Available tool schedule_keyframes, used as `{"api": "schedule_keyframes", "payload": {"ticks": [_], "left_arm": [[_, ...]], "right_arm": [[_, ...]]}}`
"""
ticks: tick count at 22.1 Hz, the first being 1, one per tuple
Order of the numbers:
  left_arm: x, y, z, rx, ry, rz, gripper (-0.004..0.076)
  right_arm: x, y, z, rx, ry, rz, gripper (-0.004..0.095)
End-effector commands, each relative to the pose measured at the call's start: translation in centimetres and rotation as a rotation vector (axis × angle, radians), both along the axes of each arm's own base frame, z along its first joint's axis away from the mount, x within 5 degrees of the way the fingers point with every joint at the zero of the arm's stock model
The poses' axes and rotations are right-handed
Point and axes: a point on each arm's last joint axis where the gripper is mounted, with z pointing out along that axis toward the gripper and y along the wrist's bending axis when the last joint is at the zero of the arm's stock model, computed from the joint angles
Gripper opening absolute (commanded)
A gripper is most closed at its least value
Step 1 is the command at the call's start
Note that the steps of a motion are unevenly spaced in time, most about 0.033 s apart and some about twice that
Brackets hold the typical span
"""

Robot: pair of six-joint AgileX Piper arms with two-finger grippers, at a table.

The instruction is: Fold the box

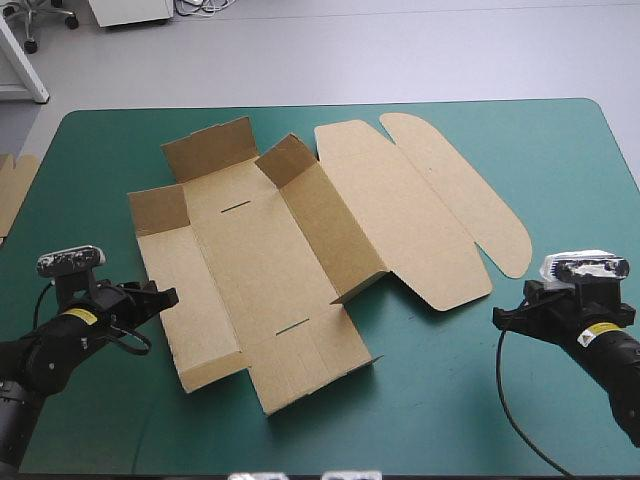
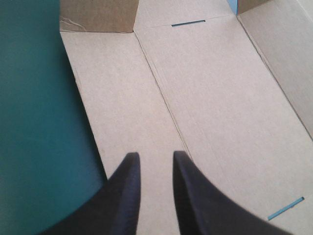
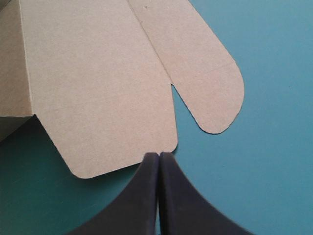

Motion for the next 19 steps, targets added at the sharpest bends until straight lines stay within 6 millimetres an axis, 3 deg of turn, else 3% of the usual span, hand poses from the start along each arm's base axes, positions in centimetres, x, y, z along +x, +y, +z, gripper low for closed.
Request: {"api": "schedule_keyframes", "payload": {"ticks": [1, 6, 8, 10, 13, 19], "left_arm": [[1.6, 0.5, 2.5, -0.029, -0.048, 0.041, 0.018], [3.6, 3.0, 4.0, -0.017, 0.022, 0.117, 0.018], [4.4, 4.2, 4.2, -0.122, 0.062, 0.148, 0.018], [5.5, 4.3, 3.5, -0.257, 0.078, 0.112, 0.018], [6.5, 4.5, 2.2, -0.326, 0.163, 0.056, 0.0182], [7.6, 5.6, -0.4, -0.276, 0.293, 0.056, 0.0235]], "right_arm": [[0.3, 0.4, 1.4, -0.001, -0.088, 0.029, -0.0019], [0.1, 1.1, 1.3, -0.048, -0.092, 0.088, -0.0019], [0.1, 1.1, 1.3, -0.048, -0.089, 0.078, -0.0019], [0.1, 1.1, 1.3, -0.051, -0.087, 0.069, -0.0019], [0.1, 1.1, 1.2, -0.052, -0.081, 0.069, -0.0019], [-0.1, 1.6, 1.0, -0.097, -0.06, 0.108, -0.0019]]}}
